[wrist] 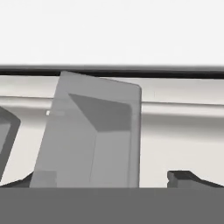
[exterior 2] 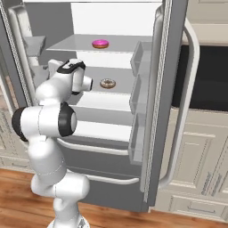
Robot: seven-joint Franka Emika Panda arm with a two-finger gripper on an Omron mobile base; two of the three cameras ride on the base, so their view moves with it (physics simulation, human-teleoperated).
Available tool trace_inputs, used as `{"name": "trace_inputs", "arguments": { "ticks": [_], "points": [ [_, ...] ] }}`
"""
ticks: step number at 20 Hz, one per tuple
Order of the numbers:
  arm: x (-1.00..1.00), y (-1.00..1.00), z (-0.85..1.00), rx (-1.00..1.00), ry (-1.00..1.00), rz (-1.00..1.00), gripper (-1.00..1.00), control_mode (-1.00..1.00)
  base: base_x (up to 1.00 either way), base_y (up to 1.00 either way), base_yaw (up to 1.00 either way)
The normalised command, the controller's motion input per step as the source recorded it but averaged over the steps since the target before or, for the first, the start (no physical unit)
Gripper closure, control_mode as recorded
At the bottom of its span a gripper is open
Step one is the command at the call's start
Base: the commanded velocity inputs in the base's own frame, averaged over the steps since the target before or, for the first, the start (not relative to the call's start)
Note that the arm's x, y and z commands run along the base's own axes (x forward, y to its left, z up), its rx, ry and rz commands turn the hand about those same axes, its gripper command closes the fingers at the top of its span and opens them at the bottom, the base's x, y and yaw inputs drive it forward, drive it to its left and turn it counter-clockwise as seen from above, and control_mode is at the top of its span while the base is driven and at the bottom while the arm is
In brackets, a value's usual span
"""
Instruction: Take the donuts from the fridge and place them on the empty tray on the dining counter.
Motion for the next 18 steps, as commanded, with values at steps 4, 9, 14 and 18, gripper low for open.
{"name": "trace_inputs", "arguments": {
  "ticks": [4,9,14,18],
  "points": [
    [-0.76,1.0,0.0,0.0,0.0,0.16,-1.0,-1.0,0.0,0.0,0.0],
    [-0.96,1.0,-0.02,-0.06,-0.13,0.05,-1.0,-1.0,0.0,0.0,0.0],
    [-0.41,0.77,-0.01,-0.12,-0.08,-0.03,-1.0,-1.0,0.0,0.0,0.0],
    [-0.37,-0.34,0.64,0.1,-0.09,0.0,-1.0,-1.0,0.0,0.0,0.0]
  ]
}}
